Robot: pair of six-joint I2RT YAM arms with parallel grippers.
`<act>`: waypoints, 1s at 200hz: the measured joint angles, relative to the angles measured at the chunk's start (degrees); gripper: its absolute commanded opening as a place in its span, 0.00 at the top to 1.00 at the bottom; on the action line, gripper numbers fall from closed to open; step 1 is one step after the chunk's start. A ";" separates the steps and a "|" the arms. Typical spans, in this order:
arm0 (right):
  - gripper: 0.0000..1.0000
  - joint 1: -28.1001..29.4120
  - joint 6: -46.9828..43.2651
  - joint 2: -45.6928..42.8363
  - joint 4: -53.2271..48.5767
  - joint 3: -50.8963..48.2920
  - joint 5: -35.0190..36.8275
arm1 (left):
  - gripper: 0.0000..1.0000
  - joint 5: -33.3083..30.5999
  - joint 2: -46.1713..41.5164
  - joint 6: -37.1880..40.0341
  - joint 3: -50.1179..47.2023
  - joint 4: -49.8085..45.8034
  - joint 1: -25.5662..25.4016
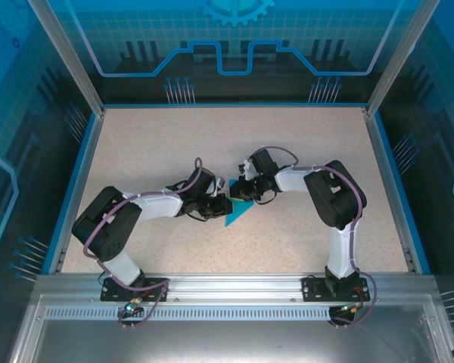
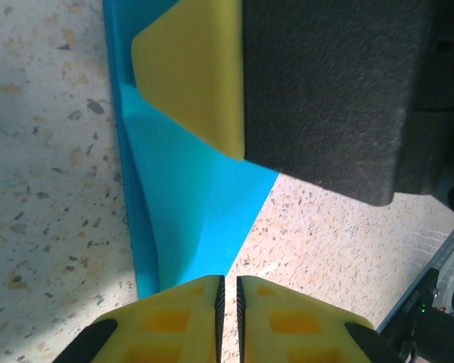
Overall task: Fold a paper plane with a square sheet of paper (pick it up from the middle)
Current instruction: Fourth fold the wing at the center of the table.
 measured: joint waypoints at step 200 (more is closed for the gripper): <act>0.80 -2.84 -2.27 -6.23 -8.59 1.55 3.32 | 0.91 -3.04 6.25 0.48 2.67 -0.20 -0.66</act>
